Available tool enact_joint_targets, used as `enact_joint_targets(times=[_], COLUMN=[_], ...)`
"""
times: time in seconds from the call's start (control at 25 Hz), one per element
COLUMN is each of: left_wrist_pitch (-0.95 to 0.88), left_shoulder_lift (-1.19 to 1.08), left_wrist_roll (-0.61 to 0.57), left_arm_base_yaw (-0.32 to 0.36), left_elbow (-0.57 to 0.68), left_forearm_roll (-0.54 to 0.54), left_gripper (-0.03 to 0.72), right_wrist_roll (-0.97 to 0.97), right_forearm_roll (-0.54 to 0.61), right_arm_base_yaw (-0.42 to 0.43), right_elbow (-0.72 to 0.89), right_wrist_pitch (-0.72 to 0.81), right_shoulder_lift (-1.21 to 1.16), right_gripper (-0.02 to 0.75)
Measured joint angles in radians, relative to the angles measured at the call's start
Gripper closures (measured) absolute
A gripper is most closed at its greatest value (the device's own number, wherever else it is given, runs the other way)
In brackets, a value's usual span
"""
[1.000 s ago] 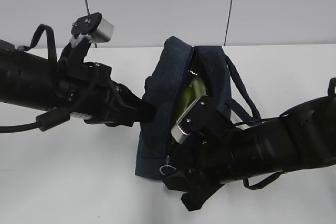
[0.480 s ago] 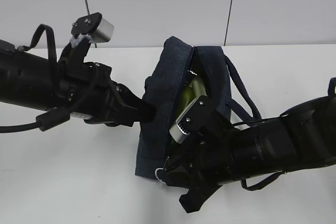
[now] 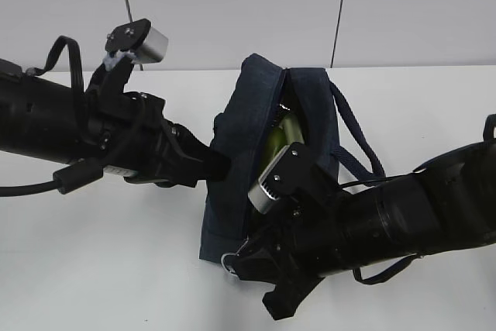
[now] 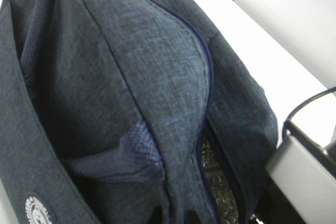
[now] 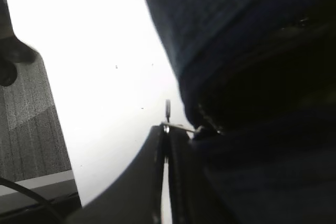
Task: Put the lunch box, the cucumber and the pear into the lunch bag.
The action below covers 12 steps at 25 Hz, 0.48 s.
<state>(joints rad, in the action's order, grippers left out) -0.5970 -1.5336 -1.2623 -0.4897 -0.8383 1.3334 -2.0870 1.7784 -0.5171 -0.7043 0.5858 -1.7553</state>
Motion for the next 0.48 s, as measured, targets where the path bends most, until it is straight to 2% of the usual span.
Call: enact_joint_targets(times=[0.48], left_wrist_pitch=[0.003], left_shoulder_lift=[0.000], left_wrist_roll=[0.000], left_arm_base_yaw=[0.000], left_elbow=[0.000], left_forearm_roll=[0.005], left_gripper=[0.685], right_wrist_roll=[0.112], right_forearm_roll=[-0.123], right_arm_base_yaw=[0.000], right_elbow=[0.000], right_wrist_pitch=[0.007], right_shoulder_lift=[0.106], right_gripper=[0.738])
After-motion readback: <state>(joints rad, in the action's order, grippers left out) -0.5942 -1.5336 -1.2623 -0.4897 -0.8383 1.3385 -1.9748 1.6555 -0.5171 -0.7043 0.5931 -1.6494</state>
